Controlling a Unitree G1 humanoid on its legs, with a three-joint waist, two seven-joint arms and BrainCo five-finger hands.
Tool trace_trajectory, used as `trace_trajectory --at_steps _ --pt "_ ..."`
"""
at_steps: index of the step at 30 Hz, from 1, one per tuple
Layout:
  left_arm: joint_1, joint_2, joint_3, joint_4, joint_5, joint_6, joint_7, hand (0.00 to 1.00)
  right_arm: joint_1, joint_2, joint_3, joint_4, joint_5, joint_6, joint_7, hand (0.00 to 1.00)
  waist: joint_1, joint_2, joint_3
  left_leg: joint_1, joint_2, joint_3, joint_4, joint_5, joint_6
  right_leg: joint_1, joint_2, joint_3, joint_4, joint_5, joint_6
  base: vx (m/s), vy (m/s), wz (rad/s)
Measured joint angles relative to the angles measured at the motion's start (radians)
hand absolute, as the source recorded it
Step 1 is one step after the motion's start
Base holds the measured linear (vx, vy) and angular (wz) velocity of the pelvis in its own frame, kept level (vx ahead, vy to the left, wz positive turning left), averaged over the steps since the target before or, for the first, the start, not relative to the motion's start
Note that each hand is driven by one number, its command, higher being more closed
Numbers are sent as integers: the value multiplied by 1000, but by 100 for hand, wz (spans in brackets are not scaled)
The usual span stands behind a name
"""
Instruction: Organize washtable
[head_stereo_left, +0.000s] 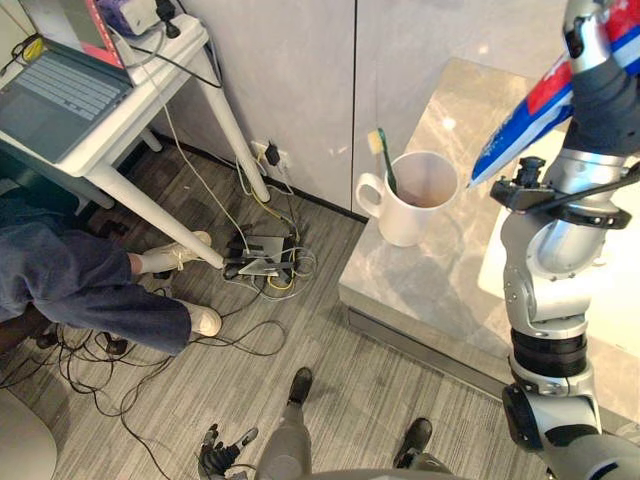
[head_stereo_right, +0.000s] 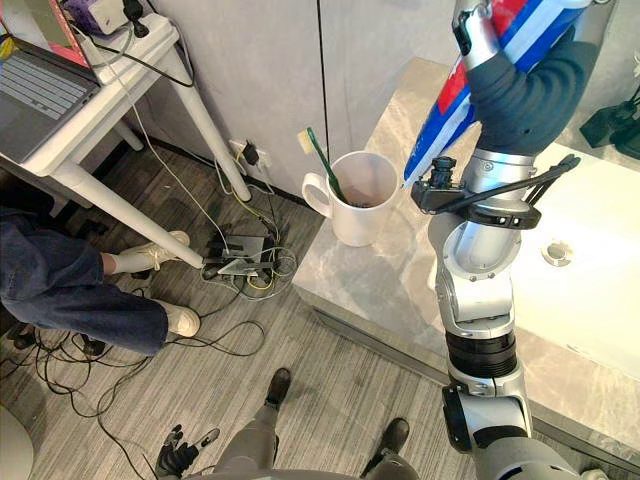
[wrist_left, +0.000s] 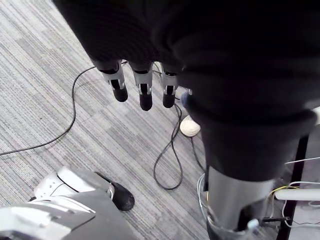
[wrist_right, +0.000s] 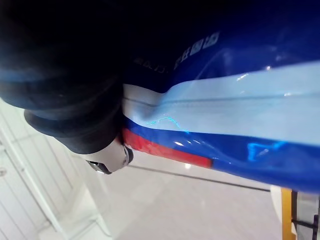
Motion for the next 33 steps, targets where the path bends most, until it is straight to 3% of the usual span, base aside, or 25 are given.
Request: trace_trajectory --at_steps 16,33 --pt "-4 29 -26 -19 0 -5 14 0 0 4 54 29 0 2 43 100 -1 -35 35 -1 11 -6 14 3 -5 -3 11 6 21 -8 -13 -9 1 0" --pt "-5 32 -26 -19 -10 -10 16 0 -35 13 72 86 3 2 63 100 -1 -42 42 -17 12 -15 25 4 -6 -17 11 7 36 -10 -16 -6 1 0"
